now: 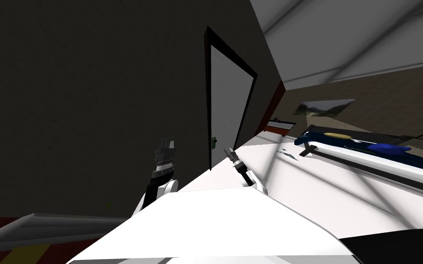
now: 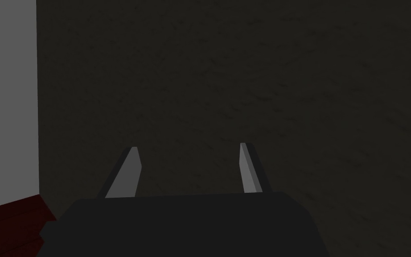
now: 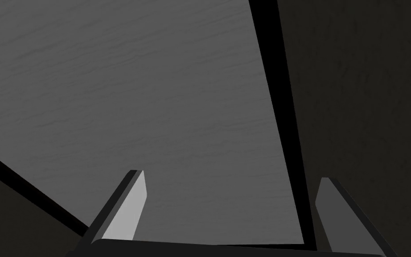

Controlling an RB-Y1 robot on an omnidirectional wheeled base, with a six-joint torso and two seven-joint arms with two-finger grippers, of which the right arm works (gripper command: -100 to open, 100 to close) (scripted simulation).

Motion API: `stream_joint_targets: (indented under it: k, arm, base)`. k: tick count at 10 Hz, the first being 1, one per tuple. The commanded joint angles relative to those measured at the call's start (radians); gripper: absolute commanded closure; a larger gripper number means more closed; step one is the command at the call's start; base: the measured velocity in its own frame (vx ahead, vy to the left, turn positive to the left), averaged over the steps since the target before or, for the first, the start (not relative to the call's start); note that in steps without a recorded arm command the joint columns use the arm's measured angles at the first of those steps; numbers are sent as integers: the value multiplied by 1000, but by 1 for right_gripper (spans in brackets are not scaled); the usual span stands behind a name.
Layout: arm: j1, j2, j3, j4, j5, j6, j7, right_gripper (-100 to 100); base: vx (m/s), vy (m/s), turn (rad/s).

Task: Pull the door open

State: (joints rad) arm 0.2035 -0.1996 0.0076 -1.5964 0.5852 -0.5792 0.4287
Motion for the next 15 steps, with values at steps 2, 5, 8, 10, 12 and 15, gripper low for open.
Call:
stream_joint_targets:
  k: [2, 5, 8, 10, 12, 15]
  arm:
    - [-23, -12, 6, 52, 54, -6, 29, -100]
    - [-47, -25, 11, 109, 109, -17, 58, -100]
    - [-74, -41, 15, 172, 170, -29, 90, -100]
    - [-85, -47, 17, 198, 196, -34, 104, -100]
    - [-100, -56, 20, 235, 232, -41, 123, -100]
    - [-113, -73, -4, 266, 224, -53, 125, -100]
  base:
    - [106, 4, 24]
    - [92, 1, 24]
    - [103, -4, 19]
    - [100, -12, 22]
    - [102, -2, 20]
    - [59, 34, 69]
